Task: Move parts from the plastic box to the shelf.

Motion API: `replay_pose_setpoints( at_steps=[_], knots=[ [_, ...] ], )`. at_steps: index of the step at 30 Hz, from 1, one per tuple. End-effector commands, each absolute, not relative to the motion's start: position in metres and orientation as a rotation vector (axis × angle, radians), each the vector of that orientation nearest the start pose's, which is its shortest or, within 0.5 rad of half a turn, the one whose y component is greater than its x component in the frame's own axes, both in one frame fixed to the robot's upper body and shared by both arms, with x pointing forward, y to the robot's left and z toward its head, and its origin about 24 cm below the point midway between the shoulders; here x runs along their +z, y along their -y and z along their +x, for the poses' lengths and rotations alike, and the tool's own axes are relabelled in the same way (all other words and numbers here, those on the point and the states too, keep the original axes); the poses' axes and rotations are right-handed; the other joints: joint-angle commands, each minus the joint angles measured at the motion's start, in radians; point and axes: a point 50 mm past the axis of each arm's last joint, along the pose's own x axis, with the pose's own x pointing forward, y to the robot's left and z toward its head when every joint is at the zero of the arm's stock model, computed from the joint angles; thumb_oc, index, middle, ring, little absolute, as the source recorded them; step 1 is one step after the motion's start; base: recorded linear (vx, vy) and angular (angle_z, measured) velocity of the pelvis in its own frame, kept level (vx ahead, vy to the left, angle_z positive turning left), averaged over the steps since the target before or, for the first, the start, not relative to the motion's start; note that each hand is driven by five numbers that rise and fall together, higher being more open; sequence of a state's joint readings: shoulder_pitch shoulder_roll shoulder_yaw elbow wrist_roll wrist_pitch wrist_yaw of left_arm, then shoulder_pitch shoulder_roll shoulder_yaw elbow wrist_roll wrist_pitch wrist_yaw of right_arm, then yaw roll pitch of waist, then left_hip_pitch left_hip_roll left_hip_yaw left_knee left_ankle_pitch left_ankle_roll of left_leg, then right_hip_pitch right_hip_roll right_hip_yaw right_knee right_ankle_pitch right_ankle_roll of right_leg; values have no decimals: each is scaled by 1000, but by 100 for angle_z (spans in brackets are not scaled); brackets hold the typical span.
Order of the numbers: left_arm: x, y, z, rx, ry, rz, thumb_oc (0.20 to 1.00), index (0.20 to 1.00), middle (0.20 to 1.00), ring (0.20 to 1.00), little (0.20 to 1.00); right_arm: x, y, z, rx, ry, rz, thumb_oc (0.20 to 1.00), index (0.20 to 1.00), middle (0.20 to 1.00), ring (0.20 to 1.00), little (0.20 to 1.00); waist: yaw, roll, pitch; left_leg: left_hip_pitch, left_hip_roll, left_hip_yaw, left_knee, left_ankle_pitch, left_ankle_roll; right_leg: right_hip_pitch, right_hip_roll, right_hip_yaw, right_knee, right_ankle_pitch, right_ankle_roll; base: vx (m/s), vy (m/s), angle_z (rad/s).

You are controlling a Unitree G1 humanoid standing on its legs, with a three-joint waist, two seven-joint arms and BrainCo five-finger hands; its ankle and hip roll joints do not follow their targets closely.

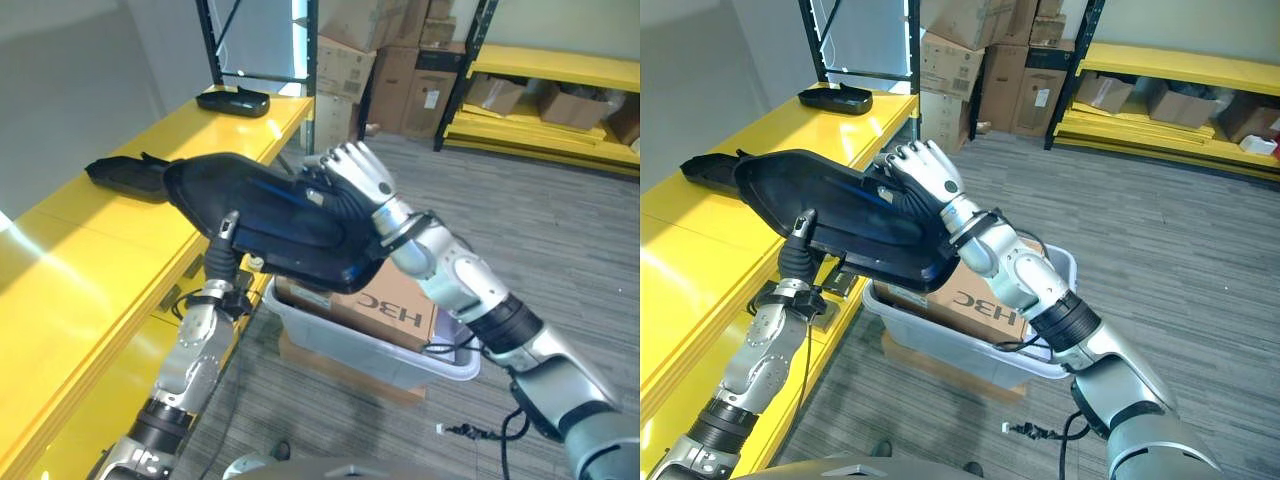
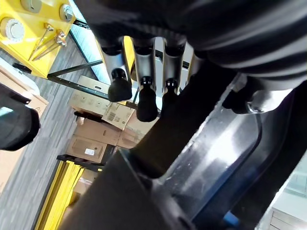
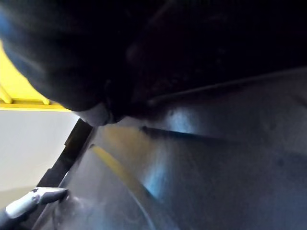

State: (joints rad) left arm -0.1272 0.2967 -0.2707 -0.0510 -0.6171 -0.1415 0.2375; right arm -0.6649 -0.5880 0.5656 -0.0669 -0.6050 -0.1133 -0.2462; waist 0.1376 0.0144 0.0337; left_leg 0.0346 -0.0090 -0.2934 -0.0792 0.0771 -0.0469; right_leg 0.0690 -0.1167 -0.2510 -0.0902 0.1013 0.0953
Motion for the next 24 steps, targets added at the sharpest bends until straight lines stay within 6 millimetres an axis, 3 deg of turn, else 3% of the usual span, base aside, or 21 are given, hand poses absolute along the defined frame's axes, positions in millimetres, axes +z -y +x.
replay_pose_setpoints(
  at_steps=[1,7,8,9,11,12,15,16,17,18,19,21,23,24],
  knots=[
    [130,-154,280,-15,412,-113,200,200,200,200,200,217,63,268,424,1068,-804,1000,1000,1000,1000,1000,15,-38,-61,-22,33,20,-8,-60,-15,78,-61,-2,3,-139,53,0,0,0],
    [148,-177,273,143,560,216,200,200,200,200,200,210,93,267,456,894,-454,1000,1000,1000,1000,1000,7,-41,-57,-22,35,25,-8,-61,-17,77,-59,-1,3,-140,52,-1,-5,1],
    [153,-192,270,223,611,440,200,200,200,200,200,196,112,267,430,792,-279,1000,1000,1000,1000,1000,0,-38,-57,-20,35,31,-8,-63,-17,76,-59,2,3,-141,52,0,0,0],
    [153,-192,270,222,611,443,200,200,200,200,200,196,113,267,430,790,-277,1000,1000,1000,1000,1000,1,-40,-58,-20,35,31,-8,-64,-17,76,-59,2,3,-141,52,0,0,0],
    [163,-209,264,294,678,699,200,200,200,200,200,173,138,266,382,659,-154,1000,1000,1000,1000,1000,-10,-35,-57,-20,35,36,-8,-67,-18,75,-60,5,3,-142,52,7,-3,-6],
    [162,-208,264,293,678,701,200,200,200,200,200,173,138,265,383,657,-152,1000,1000,1000,1000,1000,-9,-36,-58,-20,34,36,-8,-67,-18,75,-60,4,3,-142,52,6,-5,-7],
    [164,-220,259,325,683,851,200,200,200,200,200,140,163,260,300,509,-9,1000,1000,1000,1000,1000,-22,-30,-54,-20,34,39,-7,-68,-18,73,-60,3,3,-142,53,-6,-11,-8],
    [164,-229,256,349,673,910,200,200,200,200,200,109,177,253,230,381,-9,1000,1000,1000,1000,1000,-29,-28,-50,-23,31,39,-7,-67,-19,71,-61,6,3,-141,52,-8,-14,-7],
    [163,-228,255,347,671,911,200,200,200,200,200,109,177,252,230,379,-9,1000,1000,1000,1000,1000,-29,-29,-52,-23,31,39,-7,-68,-19,71,-61,6,3,-142,52,10,-24,-4],
    [162,-234,254,366,658,942,200,200,200,200,200,85,186,246,190,275,-61,1000,1000,1000,1000,1000,-31,-26,-48,-19,32,41,-6,-74,-21,75,-59,7,3,-147,51,0,0,0],
    [162,-236,252,374,658,942,200,200,200,200,200,74,189,243,188,225,-67,1000,1000,1000,1000,1000,-36,-25,-51,-25,31,38,-7,-67,-20,69,-61,4,3,-141,52,0,0,0],
    [156,-238,248,388,630,847,200,200,200,200,200,28,194,230,110,27,35,1000,1000,1000,1000,1000,-38,-21,-45,-28,29,34,-7,-64,-20,68,-62,1,3,-139,51,-15,-1,0],
    [155,-241,243,397,627,775,200,200,200,200,200,-7,196,218,97,-131,-29,1000,1000,1000,1000,1000,-34,-21,-43,-33,26,27,-5,-60,-22,66,-61,-3,3,-138,50,-15,-4,0],
    [156,-241,243,397,626,775,200,200,200,200,200,-7,196,218,98,-131,-29,1000,1000,1000,1000,1000,-35,-21,-43,-33,26,27,-5,-60,-22,66,-61,-3,3,-138,50,-7,-50,4]
  ],
)
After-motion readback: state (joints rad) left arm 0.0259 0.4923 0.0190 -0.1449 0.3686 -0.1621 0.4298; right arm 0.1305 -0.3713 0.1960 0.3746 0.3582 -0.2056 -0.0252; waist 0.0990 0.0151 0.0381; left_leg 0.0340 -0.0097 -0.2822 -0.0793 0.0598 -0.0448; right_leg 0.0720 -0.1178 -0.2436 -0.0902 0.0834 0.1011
